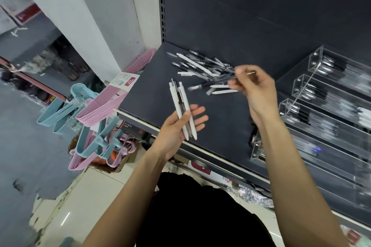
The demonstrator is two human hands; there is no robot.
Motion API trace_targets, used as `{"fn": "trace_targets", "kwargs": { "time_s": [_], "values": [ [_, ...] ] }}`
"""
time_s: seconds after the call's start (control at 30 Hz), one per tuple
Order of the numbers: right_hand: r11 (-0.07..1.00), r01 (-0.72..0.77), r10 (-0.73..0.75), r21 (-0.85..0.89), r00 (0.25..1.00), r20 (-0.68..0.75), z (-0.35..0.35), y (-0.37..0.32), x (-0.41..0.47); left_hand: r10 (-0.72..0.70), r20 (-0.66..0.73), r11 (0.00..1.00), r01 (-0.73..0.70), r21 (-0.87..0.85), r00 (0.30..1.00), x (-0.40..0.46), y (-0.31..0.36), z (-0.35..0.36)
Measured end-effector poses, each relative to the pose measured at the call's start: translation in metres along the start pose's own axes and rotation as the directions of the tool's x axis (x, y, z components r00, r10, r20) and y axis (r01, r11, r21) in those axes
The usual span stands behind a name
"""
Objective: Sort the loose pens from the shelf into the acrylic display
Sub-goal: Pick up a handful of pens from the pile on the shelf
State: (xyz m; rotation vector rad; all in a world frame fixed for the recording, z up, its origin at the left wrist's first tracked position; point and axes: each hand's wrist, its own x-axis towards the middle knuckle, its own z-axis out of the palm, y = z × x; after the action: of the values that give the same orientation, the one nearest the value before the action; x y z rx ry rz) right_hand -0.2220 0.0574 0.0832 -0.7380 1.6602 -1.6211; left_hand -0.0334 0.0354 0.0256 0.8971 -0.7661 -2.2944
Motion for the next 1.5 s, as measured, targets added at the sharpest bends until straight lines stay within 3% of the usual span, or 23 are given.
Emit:
{"fn": "trace_targets", "kwargs": {
  "time_s": [0.1, 0.27, 0.33, 0.63, 0.7, 0.8, 0.93, 1.13, 1.33, 1.5],
  "values": [
    [0.998, 0.029, -0.027, 0.06, 0.999, -0.036, 0.008, 0.011, -0.019, 0.055, -0.078, 0.988, -0.065, -0.143, 0.995, 0.006, -0.001, 0.003],
    [0.998, -0.016, 0.007, -0.066, 0.992, -0.13, 0.042, 0.05, -0.051, 0.086, -0.168, 0.96, -0.127, -0.249, 0.982, 0.019, -0.003, 0.017],
    [0.981, -0.009, -0.019, -0.195, 0.99, -0.14, 0.047, 0.058, -0.056, 0.07, -0.203, 0.962, -0.12, -0.245, 0.977, 0.024, -0.006, 0.017],
    [0.776, 0.107, -0.052, -0.622, 0.993, 0.106, 0.034, 0.066, -0.053, -0.005, -0.199, 0.948, -0.058, -0.313, 0.98, 0.026, -0.013, 0.014],
    [0.723, 0.166, -0.082, -0.671, 0.985, 0.155, 0.031, 0.061, -0.047, 0.007, -0.192, 0.965, -0.057, -0.255, 0.981, 0.024, -0.012, 0.014],
    [0.724, 0.241, -0.104, -0.646, 0.964, 0.244, 0.034, 0.046, -0.036, 0.077, -0.159, 0.985, -0.1, -0.143, 0.984, 0.023, -0.004, 0.015],
    [0.739, 0.288, -0.204, -0.609, 0.957, 0.205, 0.042, 0.022, -0.012, 0.15, -0.154, 0.988, -0.153, -0.011, 0.977, 0.021, 0.005, 0.011],
    [0.69, 0.317, 0.017, -0.65, 0.892, 0.453, 0.058, 0.008, 0.009, 0.115, -0.118, 0.983, -0.095, 0.16, 0.986, 0.006, -0.006, 0.014],
    [0.621, 0.362, -0.028, -0.695, 0.896, 0.442, 0.062, 0.009, 0.001, 0.15, -0.135, 0.932, -0.095, 0.35, 0.979, 0.004, -0.012, 0.015],
    [0.571, 0.371, -0.025, -0.732, 0.9, 0.436, 0.064, 0.003, -0.002, 0.153, -0.102, 0.917, -0.102, 0.386, 0.983, 0.0, -0.015, 0.018]
  ]
}}
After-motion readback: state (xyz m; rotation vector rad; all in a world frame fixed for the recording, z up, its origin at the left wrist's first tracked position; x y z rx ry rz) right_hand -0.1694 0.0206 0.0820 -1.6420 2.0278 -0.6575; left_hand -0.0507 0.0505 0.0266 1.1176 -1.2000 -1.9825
